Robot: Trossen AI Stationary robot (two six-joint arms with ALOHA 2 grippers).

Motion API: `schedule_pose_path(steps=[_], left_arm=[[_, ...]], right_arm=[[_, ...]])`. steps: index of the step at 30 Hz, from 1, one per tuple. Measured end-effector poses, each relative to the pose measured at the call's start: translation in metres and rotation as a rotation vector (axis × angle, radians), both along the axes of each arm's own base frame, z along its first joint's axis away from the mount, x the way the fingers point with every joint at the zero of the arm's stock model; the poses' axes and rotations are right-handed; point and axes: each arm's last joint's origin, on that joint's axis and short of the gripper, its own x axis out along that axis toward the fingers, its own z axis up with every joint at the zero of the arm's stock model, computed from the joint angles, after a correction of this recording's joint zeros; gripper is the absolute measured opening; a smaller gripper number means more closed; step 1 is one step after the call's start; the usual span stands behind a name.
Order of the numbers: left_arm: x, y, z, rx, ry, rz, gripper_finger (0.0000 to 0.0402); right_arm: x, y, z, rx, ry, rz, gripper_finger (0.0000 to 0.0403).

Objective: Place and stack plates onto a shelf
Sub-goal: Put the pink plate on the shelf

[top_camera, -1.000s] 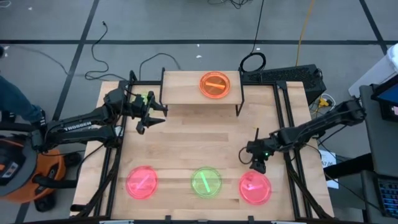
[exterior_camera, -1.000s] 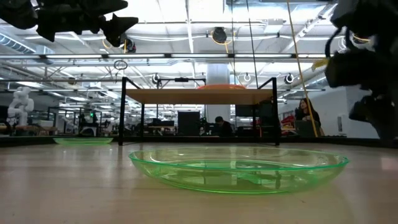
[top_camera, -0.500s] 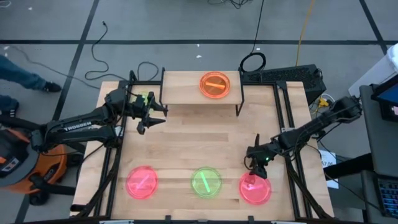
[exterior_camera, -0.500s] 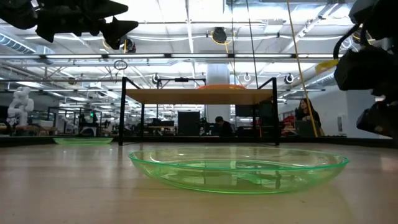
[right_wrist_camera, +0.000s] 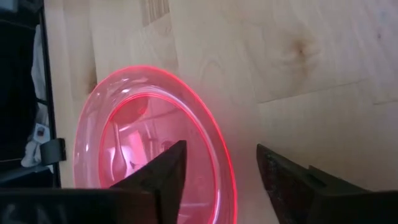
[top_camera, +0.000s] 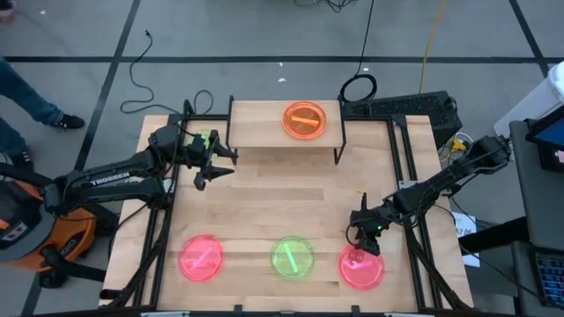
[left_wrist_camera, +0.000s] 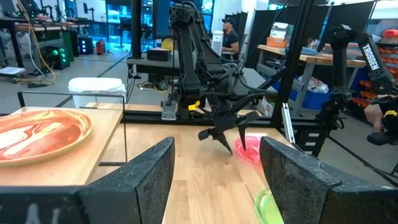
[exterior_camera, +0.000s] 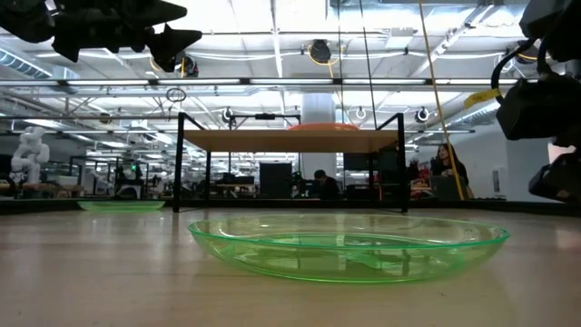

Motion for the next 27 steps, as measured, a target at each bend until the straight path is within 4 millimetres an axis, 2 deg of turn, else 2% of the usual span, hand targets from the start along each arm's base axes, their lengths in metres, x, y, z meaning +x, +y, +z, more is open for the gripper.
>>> schedule_pose_path(steps=[12, 17, 27], left_arm=[[0.0, 0.0, 0.002, 0.01, -0.019, 0.0, 0.0241], [0.0, 0.0, 0.002, 0.01, -0.021, 0.0, 0.0241], [0.0, -0.001, 0.002, 0.002, -0.02, -0.003, 0.0241]], right_arm=[[-0.001, -0.001, -0.001, -0.01, -0.002, 0.044, 0.0011], [0.003, -0.006, -0.001, 0.002, -0.019, 0.017, 0.0005], [0.025, -0.021, 0.012, 0.063, -0.21, -0.115, 0.0001]])
